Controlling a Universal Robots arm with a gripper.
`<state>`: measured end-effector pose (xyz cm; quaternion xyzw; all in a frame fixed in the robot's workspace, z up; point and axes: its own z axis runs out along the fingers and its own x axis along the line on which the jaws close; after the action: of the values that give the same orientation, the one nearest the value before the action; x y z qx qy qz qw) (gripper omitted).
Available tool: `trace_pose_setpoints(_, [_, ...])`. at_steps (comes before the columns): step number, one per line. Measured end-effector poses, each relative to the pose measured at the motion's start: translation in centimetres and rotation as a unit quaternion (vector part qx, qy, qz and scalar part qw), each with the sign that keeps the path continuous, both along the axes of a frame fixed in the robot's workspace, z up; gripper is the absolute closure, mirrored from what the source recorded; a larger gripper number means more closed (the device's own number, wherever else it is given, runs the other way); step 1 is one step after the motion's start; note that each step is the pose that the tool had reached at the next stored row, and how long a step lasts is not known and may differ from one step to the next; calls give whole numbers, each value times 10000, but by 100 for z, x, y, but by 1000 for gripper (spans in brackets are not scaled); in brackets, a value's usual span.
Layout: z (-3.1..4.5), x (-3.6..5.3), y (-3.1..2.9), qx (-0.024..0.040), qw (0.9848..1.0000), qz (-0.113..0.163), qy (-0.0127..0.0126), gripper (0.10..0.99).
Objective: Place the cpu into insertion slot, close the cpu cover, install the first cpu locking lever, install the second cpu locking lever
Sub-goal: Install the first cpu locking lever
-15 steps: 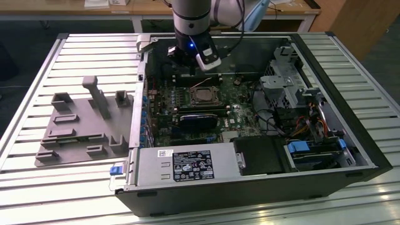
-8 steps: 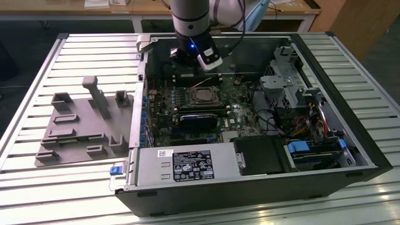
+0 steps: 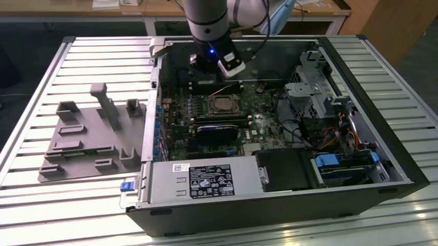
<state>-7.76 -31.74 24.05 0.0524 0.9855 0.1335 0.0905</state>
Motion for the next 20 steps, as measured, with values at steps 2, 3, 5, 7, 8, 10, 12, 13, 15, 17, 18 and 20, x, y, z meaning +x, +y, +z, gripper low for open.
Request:
trace_pose_setpoints(2, [-12, 0, 0, 0, 9999, -116, -1, 980])
trace_pose_setpoints(3, [-20, 0, 0, -1, 9998, -188, -1, 980])
trace_pose_setpoints(5, [-40, 0, 0, 0, 9994, -355, -1, 980])
trace_pose_setpoints(7, [-59, 0, 0, 0, 9986, -520, -1, 980])
trace_pose_setpoints(8, [-69, 0, 0, -1, 9982, -602, -1, 980])
trace_pose_setpoints(10, [-94, 0, 0, -1, 9970, -773, -2, 980])
trace_pose_setpoints(12, [-119, 0, 0, 0, 9957, -928, -2, 980])
trace_pose_setpoints(13, [-132, 0, 0, 0, 9951, -986, -2, 980])
trace_pose_setpoints(15, [-152, 0, 0, 0, 9946, -1041, -2, 980])
trace_pose_setpoints(17, [-166, 0, 1, -1, 9945, -1044, -2, 980])
trace_pose_setpoints(18, [-171, 0, 1, -2, 9945, -1044, -2, 980])
trace_pose_setpoints(20, [-184, 0, 4, -2, 9946, -1034, -3, 980])
